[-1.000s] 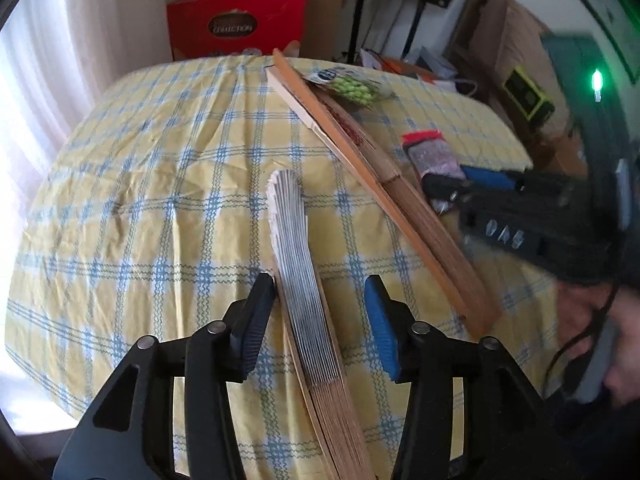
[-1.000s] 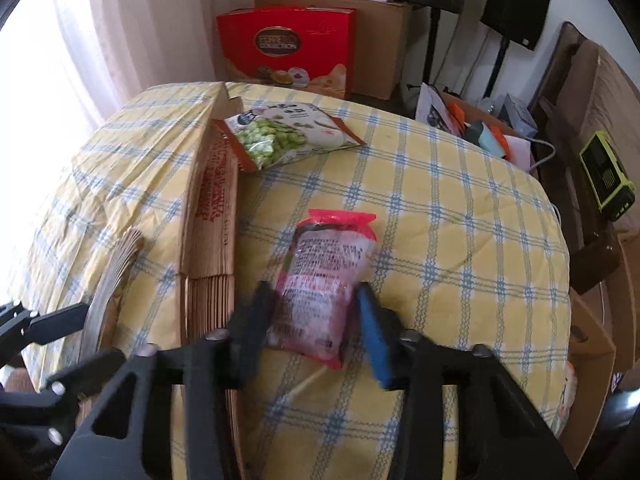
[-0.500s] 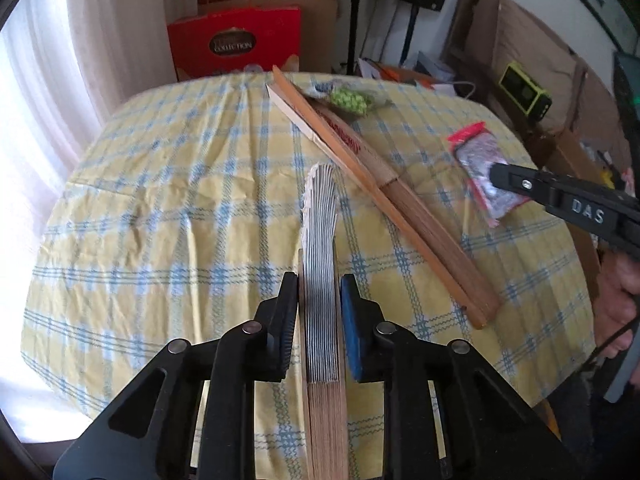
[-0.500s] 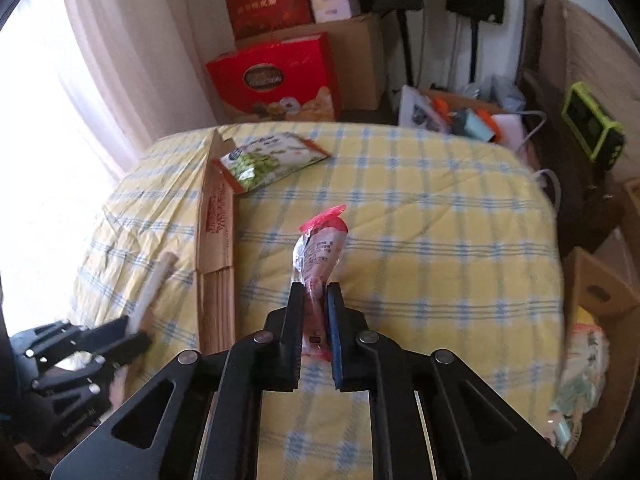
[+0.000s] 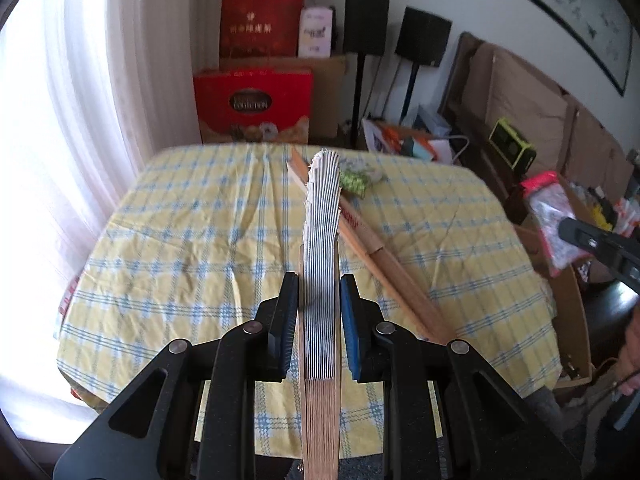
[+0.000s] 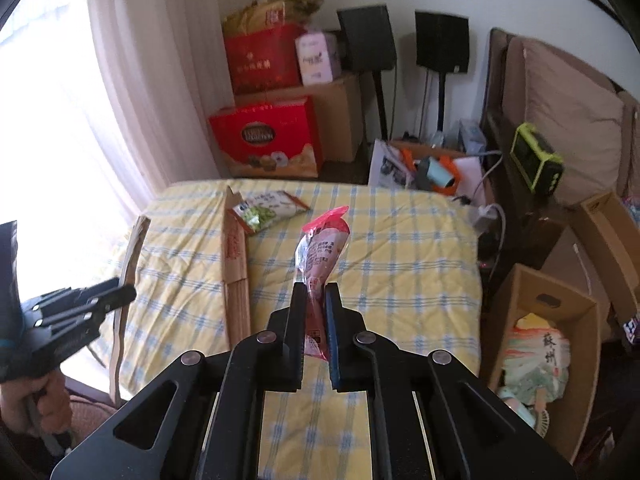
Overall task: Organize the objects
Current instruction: 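Carry the fan and red packet over the cardboard box with both tools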
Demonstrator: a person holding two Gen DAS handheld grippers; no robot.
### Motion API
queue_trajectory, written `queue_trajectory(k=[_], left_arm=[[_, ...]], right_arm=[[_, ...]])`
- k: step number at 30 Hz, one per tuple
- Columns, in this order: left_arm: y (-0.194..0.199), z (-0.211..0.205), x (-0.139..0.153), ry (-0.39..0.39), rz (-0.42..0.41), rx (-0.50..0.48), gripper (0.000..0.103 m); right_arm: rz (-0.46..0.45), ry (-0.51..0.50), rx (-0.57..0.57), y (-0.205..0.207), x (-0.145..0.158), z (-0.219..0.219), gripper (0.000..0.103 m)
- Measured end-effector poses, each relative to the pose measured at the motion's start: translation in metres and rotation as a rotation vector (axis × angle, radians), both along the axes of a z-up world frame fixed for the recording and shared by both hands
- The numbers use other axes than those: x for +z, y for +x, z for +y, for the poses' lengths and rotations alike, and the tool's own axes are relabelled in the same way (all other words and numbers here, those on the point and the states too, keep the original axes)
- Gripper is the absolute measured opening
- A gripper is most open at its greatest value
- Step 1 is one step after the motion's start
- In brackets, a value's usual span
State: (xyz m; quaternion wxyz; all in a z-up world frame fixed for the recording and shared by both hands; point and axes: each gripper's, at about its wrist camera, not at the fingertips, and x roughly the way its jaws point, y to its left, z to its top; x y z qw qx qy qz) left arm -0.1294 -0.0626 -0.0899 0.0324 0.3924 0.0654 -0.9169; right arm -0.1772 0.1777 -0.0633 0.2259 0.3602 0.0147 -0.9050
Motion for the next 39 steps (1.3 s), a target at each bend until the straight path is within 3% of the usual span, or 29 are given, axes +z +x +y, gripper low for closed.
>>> queue_trajectory(k=[5, 8, 14, 16, 20, 24, 30, 35, 39], left_arm=[[0.011, 0.002, 0.009, -0.015, 0.017, -0.001, 0.019], [0.014, 0.005, 0.015, -0.026, 0.026, -0.003, 0.019], [0.016, 0.005, 0.042, -0.057, 0.066, 0.000, 0.019], [0.014, 0.001, 0.051, -0.018, 0.068, -0.012, 0.019], [0.000, -0.005, 0.059, 0.177, 0.034, -0.123, 0.019], [-0.014, 0.006, 0.068, 0.180, 0.003, -0.156, 0.019], [-0.044, 0.073, 0.080, 0.084, -0.018, -0.254, 0.019], [-0.056, 0.150, 0.089, 0.073, 0.000, -0.349, 0.019], [-0.059, 0.231, 0.094, -0.005, 0.030, -0.434, 0.019]], right_arm=[[0.050, 0.002, -0.016, 0.044, 0.014, 0.025, 0.007], [0.104, -0.013, -0.093, 0.067, 0.018, 0.047, 0.007], [0.120, -0.074, -0.241, 0.089, 0.012, 0.098, 0.006], [0.121, -0.126, -0.293, 0.096, 0.005, 0.120, 0.006], [0.098, -0.187, -0.350, 0.103, -0.007, 0.154, 0.006], [0.091, -0.193, -0.404, 0.108, -0.020, 0.188, 0.006], [0.071, -0.254, -0.433, 0.105, -0.042, 0.232, 0.007], [0.069, -0.283, -0.481, 0.105, -0.050, 0.264, 0.007], [0.078, -0.333, -0.519, 0.108, -0.052, 0.293, 0.007]])
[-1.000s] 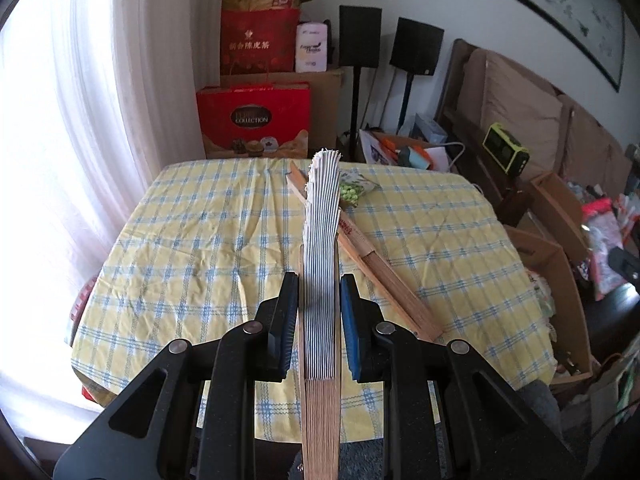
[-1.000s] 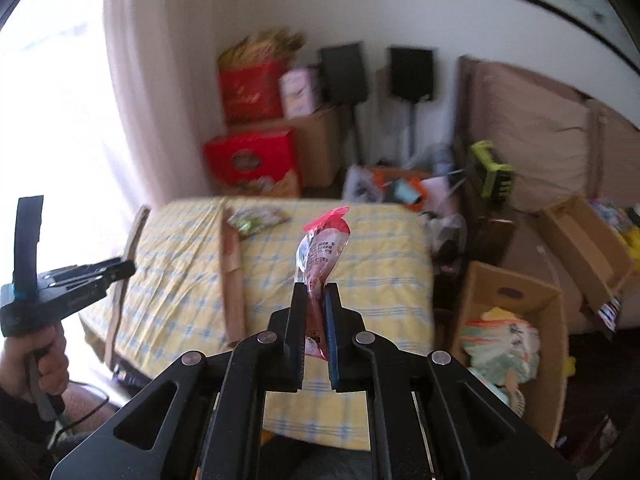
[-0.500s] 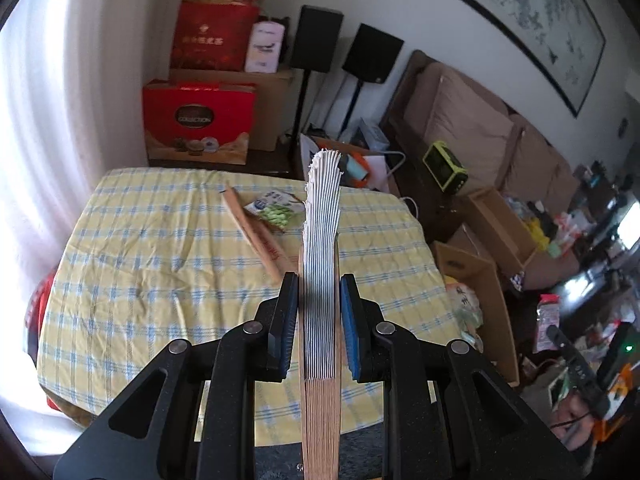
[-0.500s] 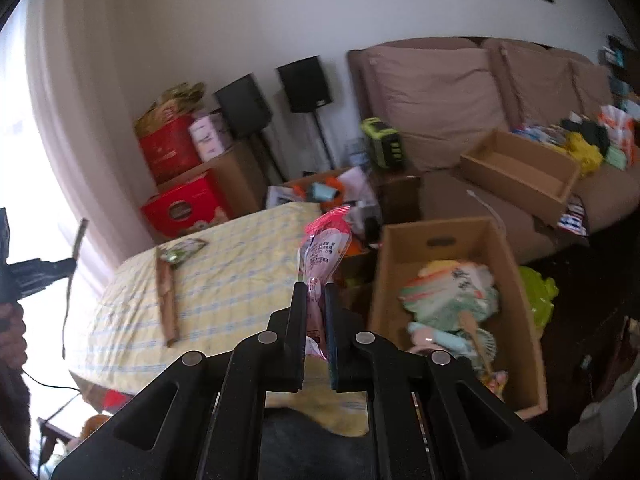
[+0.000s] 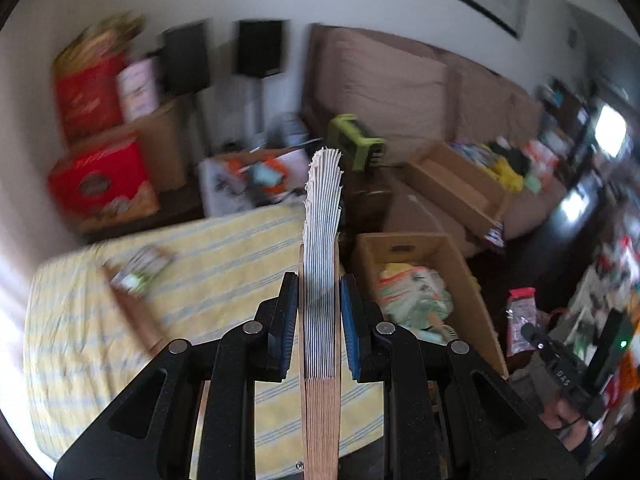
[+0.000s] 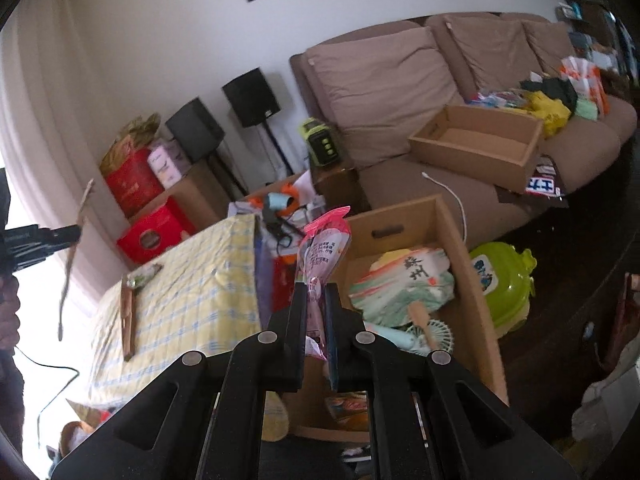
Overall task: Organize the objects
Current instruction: 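Carry the fan and red packet over the cardboard box with both tools, then lower the fan into the box and open the left gripper while the right releases the red packet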
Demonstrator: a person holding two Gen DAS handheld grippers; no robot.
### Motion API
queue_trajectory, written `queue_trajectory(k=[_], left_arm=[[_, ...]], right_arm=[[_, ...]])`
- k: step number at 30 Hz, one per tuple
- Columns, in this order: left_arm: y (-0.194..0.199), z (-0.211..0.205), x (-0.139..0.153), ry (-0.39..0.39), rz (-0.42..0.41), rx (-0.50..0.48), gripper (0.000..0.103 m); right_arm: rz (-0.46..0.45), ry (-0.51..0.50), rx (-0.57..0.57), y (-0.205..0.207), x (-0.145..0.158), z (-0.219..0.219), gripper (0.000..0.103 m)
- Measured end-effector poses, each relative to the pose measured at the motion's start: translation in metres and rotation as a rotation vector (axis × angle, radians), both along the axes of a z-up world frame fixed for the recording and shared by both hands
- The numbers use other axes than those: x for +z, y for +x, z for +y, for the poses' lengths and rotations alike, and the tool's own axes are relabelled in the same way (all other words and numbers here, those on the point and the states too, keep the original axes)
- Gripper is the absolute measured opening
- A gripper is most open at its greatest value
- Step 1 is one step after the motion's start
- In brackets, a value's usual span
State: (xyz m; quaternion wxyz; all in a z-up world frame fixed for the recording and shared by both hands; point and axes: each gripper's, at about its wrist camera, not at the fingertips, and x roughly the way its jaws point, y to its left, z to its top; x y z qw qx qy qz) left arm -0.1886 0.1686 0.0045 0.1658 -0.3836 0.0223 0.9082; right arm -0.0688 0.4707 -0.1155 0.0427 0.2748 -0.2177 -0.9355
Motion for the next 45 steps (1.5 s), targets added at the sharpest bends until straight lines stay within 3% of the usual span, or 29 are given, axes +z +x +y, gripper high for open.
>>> queue_trajectory(k=[6, 9, 14, 17, 21, 24, 27, 36, 45], left_arm=[[0.003, 0.101, 0.004, 0.015, 0.015, -0.143, 0.019], [0.002, 0.136, -0.006, 0.044, -0.025, -0.186, 0.019], [-0.004, 0.176, -0.044, 0.047, -0.124, -0.216, 0.019], [-0.015, 0.192, -0.085, 0.009, -0.197, -0.200, 0.019], [-0.020, 0.196, -0.136, -0.028, -0.286, -0.173, 0.019], [-0.019, 0.196, -0.163, -0.028, -0.350, -0.168, 0.019], [-0.019, 0.195, -0.176, -0.049, -0.362, -0.167, 0.019], [-0.016, 0.201, -0.190, -0.104, -0.385, -0.214, 0.020], [-0.016, 0.207, -0.190, -0.104, -0.374, -0.224, 0.020]], right_arm=[[-0.004, -0.021, -0.109, 0.014, -0.002, 0.049, 0.007], [-0.017, -0.011, -0.137, 0.017, -0.007, 0.060, 0.007], [-0.064, -0.010, -0.143, 0.012, -0.025, 0.068, 0.007], [-0.094, -0.016, -0.129, 0.008, -0.037, 0.065, 0.007], [-0.124, -0.019, -0.110, 0.002, -0.049, 0.062, 0.007], [-0.163, -0.012, -0.094, -0.003, -0.059, 0.057, 0.007], [-0.205, -0.004, -0.080, -0.007, -0.070, 0.052, 0.007], [-0.282, 0.034, -0.002, -0.020, -0.090, 0.036, 0.007], [-0.321, 0.008, 0.026, -0.027, -0.103, 0.033, 0.007]])
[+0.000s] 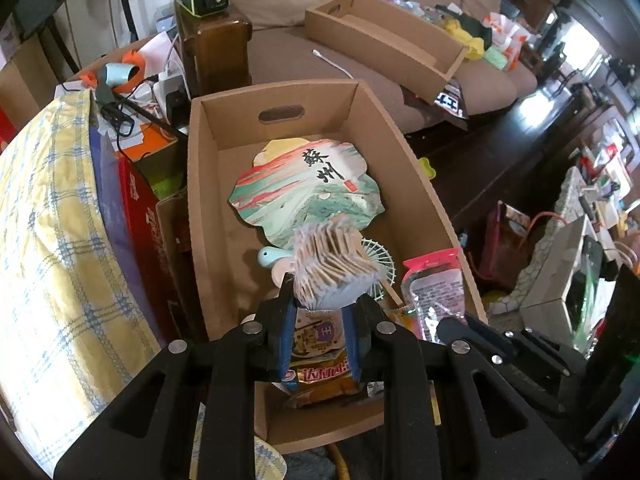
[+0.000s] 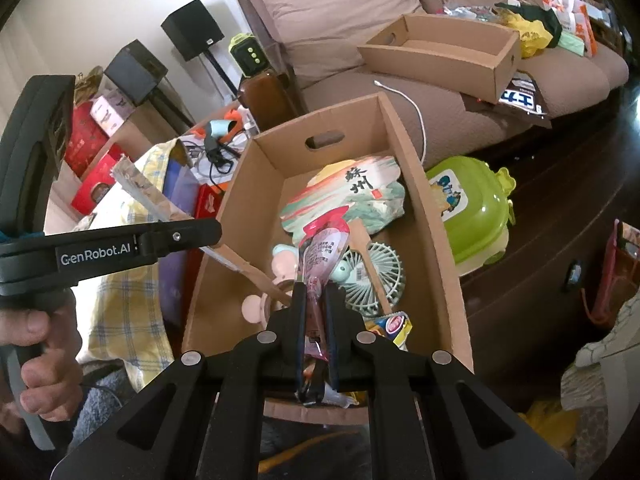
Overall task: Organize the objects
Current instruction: 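Lower the fan into the box and open the left gripper while the right releases the red packet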
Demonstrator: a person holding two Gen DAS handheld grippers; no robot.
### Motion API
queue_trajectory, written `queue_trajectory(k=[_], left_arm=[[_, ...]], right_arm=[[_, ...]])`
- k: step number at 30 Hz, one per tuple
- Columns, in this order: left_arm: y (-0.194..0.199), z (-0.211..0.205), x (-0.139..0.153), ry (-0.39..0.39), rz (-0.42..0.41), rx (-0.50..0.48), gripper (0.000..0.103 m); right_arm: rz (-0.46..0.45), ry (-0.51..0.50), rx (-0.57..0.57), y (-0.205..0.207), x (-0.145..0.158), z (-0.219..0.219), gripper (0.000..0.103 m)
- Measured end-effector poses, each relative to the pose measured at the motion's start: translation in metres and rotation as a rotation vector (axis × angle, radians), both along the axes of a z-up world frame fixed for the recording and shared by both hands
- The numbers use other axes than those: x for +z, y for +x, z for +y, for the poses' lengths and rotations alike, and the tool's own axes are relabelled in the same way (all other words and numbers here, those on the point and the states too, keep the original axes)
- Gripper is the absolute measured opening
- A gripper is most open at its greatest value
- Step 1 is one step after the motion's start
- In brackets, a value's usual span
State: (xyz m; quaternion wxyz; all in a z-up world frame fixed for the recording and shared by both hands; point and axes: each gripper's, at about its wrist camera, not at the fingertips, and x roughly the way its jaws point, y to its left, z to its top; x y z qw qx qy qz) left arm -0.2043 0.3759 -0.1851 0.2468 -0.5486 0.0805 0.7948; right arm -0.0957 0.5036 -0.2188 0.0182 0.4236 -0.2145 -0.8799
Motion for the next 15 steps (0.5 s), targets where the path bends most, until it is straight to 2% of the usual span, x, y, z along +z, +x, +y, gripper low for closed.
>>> queue_trajectory(k=[11, 15], left_arm=[[-0.0051, 0.0042, -0.0006, -0.009, -0.031, 0.030, 0.021], [-0.0021, 0.0041, 0.0048, -0.009, -0.021, 0.021, 0.033]], right_arm=[[-0.026, 0.020, 0.005, -0.0017, -0.0016, -0.0043, 0.008], [-0.027, 0.021, 0.004, -0.0017, -0.0027, -0.0049, 0.008]])
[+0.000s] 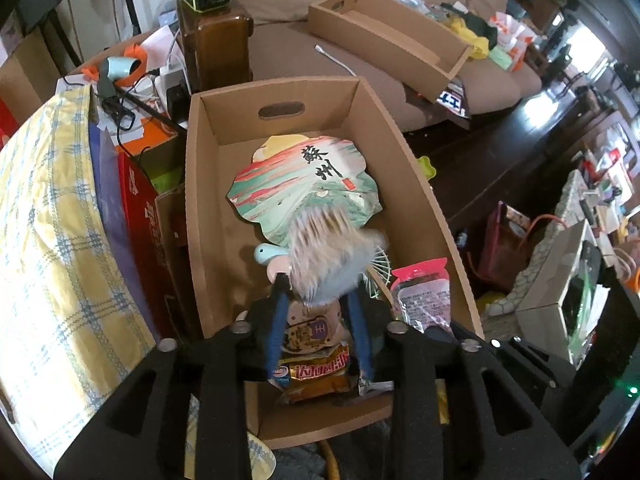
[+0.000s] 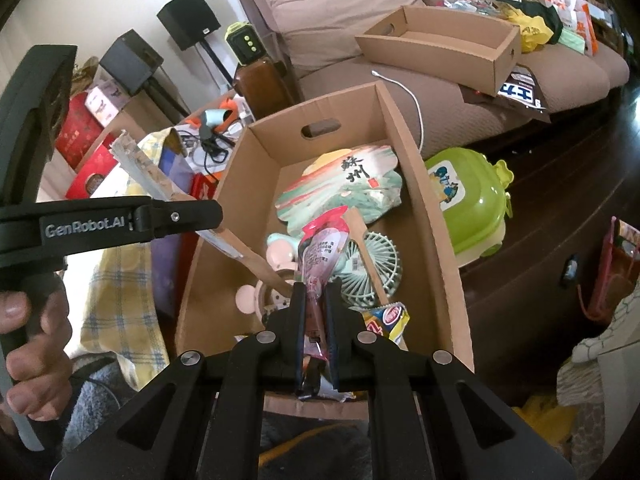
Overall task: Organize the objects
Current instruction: 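Lower the fan into the box and open the left gripper while the right releases the red packet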
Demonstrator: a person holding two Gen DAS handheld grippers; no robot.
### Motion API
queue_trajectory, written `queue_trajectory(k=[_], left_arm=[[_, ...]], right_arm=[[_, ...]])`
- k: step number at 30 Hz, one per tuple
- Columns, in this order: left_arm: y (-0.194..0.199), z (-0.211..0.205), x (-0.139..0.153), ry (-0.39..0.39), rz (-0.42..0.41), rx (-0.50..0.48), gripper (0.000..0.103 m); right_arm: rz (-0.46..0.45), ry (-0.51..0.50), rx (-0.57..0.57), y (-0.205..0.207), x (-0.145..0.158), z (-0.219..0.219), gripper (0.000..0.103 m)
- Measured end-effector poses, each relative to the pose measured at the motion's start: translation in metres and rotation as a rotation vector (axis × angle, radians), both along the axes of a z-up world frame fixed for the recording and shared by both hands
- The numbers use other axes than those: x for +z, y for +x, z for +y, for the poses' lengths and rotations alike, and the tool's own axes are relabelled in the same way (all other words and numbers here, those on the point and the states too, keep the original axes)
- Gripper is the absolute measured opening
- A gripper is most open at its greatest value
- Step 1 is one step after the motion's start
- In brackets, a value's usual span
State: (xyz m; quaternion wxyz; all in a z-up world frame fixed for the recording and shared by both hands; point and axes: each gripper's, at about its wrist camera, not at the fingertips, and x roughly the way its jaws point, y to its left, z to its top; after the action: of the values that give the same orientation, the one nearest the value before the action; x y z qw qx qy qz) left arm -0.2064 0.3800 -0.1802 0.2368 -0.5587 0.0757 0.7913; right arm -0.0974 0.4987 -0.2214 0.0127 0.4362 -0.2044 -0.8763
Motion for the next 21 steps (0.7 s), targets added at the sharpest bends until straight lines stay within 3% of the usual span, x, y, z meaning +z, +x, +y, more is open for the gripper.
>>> queue_trajectory(k=[6, 14, 21], left_arm=[[0.006, -0.015, 0.034, 0.082, 0.041, 0.025, 0.048], [0.006, -0.047, 0.079, 0.121, 0.107, 0.046, 0.052], [0.025, -0.117, 0.106, 0.115, 0.167, 0.110, 0.059]], right_arm=[[0.004, -0.013, 0.013, 0.000, -0.001, 0.000, 0.008], [0.010, -0.035, 0.007, -0.001, -0.002, 0.000, 0.013], [0.023, -0.053, -0.015, 0.003, 0.002, 0.005, 0.013]])
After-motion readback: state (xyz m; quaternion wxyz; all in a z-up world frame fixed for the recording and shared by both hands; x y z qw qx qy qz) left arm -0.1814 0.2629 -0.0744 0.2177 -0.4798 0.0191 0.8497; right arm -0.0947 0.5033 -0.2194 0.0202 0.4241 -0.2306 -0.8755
